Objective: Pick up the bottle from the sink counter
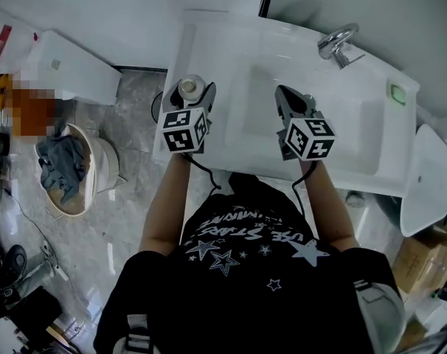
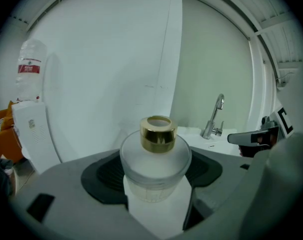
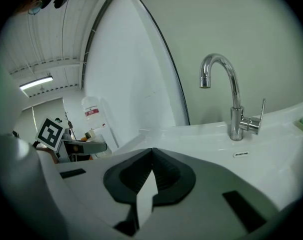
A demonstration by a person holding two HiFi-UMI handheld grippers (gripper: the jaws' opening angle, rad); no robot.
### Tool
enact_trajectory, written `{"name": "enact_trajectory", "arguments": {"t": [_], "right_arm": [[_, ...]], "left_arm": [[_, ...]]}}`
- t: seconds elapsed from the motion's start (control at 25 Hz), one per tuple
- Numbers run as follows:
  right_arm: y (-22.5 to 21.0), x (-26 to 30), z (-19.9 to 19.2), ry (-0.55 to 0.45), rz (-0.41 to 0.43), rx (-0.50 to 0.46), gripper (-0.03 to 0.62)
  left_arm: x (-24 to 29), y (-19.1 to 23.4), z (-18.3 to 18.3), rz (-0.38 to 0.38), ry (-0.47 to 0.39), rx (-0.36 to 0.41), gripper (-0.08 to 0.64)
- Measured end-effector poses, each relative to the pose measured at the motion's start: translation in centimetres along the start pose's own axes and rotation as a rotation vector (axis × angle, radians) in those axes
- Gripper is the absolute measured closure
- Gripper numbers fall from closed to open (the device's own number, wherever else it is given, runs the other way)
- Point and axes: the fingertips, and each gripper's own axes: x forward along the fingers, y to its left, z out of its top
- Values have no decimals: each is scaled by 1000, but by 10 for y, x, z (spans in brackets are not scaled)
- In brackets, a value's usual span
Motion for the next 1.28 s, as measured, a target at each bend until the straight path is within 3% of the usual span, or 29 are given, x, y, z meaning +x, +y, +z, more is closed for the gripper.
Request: {"name": "enact_trajectory", "arguments": {"t": [0.68,1.28], "right_arm": [[83,-108,-25,-73,2,-28,586],[134,-198,-64,-70,-27,-56,586]], "left_arm": [[-137,-43,-19,-85,-66,31,212],[-242,-70,-57,-128,-81,17,213]]}}
